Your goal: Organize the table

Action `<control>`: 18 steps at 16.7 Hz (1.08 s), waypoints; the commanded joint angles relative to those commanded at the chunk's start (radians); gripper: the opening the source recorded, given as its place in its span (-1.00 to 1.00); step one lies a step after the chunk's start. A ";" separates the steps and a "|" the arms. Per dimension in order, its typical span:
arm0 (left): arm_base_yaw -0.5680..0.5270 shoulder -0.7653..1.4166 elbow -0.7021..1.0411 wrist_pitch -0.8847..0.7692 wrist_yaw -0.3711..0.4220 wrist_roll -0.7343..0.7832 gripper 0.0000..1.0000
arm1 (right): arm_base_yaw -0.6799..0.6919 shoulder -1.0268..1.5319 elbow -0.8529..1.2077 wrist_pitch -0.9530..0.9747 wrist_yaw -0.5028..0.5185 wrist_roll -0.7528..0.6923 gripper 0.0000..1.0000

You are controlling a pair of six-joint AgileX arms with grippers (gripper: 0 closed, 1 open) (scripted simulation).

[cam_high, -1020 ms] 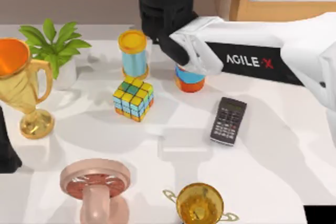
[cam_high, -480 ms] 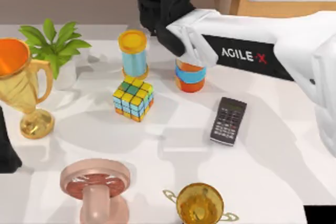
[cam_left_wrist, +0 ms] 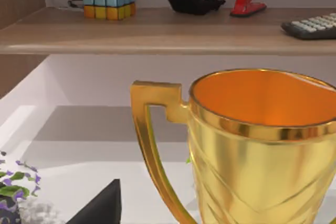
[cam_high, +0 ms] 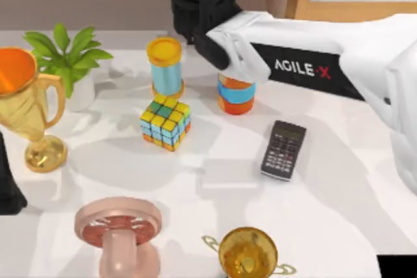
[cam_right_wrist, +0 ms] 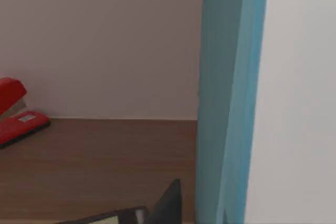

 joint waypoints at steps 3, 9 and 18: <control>0.000 0.000 0.000 0.000 0.000 0.000 1.00 | 0.000 0.000 0.000 0.000 0.000 0.000 -0.51; 0.000 0.000 0.000 0.000 0.000 0.000 1.00 | 0.000 0.000 0.000 0.000 0.000 0.000 -1.00; 0.000 0.000 0.000 0.000 0.000 0.000 1.00 | 0.013 -0.028 -0.035 0.007 0.009 0.002 -1.00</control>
